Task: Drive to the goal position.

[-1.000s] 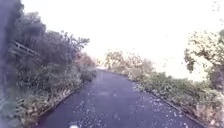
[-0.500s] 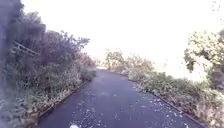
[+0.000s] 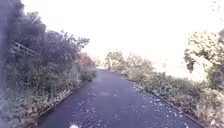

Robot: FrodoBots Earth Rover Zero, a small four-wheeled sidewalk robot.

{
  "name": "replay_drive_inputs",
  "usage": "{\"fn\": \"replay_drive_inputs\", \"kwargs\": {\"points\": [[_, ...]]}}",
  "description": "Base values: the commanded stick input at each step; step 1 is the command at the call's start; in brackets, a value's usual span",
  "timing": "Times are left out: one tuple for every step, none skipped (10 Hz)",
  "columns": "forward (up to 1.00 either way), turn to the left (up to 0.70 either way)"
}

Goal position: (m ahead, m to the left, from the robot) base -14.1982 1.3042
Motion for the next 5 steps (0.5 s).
{"fn": "replay_drive_inputs", "kwargs": {"points": [[-0.85, 0.0], [-0.85, 0.0], [-0.85, 0.0], [-0.85, 0.0], [-0.85, 0.02]]}}
